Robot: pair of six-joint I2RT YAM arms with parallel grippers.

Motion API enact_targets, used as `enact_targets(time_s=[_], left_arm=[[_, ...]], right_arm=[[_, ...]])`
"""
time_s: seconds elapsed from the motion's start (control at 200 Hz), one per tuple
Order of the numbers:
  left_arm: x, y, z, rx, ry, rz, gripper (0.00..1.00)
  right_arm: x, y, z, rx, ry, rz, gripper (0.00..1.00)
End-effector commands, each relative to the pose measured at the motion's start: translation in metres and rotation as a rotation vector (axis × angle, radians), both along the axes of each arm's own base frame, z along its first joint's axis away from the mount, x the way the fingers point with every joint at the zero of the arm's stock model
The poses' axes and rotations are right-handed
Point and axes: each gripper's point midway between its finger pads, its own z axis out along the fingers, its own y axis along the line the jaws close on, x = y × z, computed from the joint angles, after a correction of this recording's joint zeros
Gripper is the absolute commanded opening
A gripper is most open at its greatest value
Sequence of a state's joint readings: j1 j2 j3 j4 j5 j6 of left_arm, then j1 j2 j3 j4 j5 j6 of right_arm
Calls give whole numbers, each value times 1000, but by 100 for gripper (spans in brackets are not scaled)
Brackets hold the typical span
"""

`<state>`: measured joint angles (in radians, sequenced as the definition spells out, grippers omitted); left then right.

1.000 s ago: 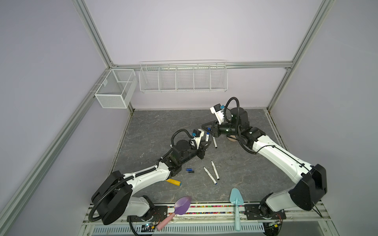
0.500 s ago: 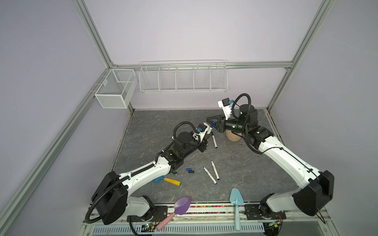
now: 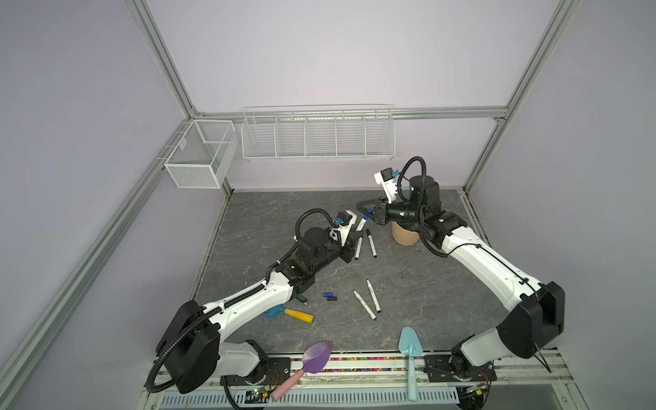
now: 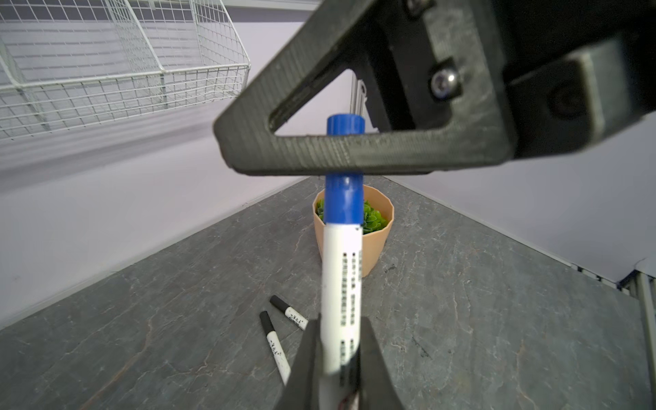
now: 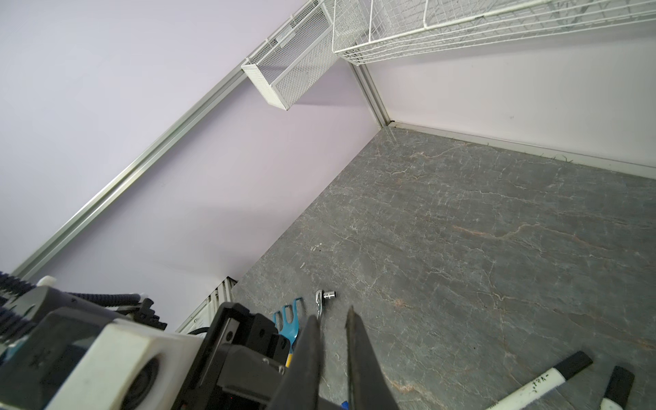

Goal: Insert the pens into the pen caps
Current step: 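Press the blue cap down onto the marker with the right gripper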

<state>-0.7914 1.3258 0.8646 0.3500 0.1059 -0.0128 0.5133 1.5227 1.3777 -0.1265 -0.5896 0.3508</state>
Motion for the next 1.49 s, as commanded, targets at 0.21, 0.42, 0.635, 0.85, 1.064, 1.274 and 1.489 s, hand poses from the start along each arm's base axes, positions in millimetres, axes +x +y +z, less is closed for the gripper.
enact_targets(time_s=[0.21,0.42,0.635,0.85,1.064,1.274,1.489], left_arm=[[-13,60,240,-617,-471,94,0],[-18,55,238,-562,-487,68,0],[-21,70,246,-635,-508,106,0],[-17,88,266,-706,-584,194,0],[-16,84,281,-713,-638,190,0],[-14,80,277,-708,-626,177,0],[-16,86,275,-729,-611,181,0]], right_arm=[[-89,9,-122,-266,451,213,7],[-81,4,-118,-249,451,184,7],[-95,10,-140,-323,526,251,7],[-112,13,-161,-388,591,294,7],[-118,14,-161,-383,604,328,7],[-111,11,-160,-366,600,299,7],[-103,6,-162,-347,636,271,7]])
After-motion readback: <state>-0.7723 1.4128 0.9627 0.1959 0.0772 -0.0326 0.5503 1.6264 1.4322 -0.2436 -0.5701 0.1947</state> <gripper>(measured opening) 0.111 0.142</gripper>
